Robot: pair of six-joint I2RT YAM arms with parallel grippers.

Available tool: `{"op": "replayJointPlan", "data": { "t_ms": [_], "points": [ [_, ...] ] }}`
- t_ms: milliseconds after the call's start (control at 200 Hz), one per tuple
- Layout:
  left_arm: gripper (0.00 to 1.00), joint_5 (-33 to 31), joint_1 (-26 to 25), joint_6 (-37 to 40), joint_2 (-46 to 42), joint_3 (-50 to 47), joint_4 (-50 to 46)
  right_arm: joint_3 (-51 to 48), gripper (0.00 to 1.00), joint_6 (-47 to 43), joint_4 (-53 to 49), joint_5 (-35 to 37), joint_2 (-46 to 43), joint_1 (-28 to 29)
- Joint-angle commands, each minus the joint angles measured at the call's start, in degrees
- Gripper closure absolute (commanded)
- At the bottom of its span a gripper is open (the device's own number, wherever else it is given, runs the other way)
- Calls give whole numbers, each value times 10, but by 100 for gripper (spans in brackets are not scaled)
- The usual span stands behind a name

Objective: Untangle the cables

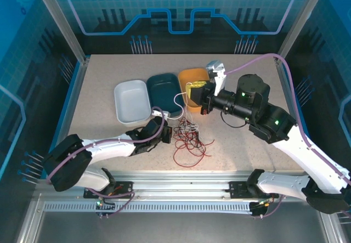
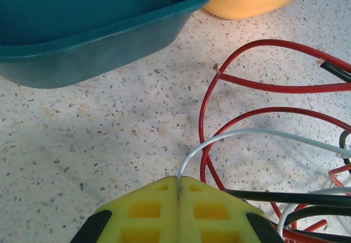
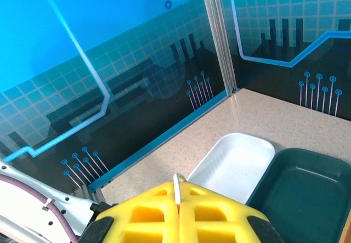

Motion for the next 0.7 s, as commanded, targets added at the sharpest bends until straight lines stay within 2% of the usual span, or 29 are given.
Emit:
{"op": "replayJointPlan", "data": {
  "t_ms": [0,305,695],
  "points": [
    [100,8,-3,-9,6,-5,8,36,100,-22,18,-8,4,8],
    [100,5,-3,-10,6,-6,9,58,100,-34,21,-32,4,7],
    [100,2,-3,-13,9,-9,16,102,100,-73,-6,-3,5,8]
  ]
}}
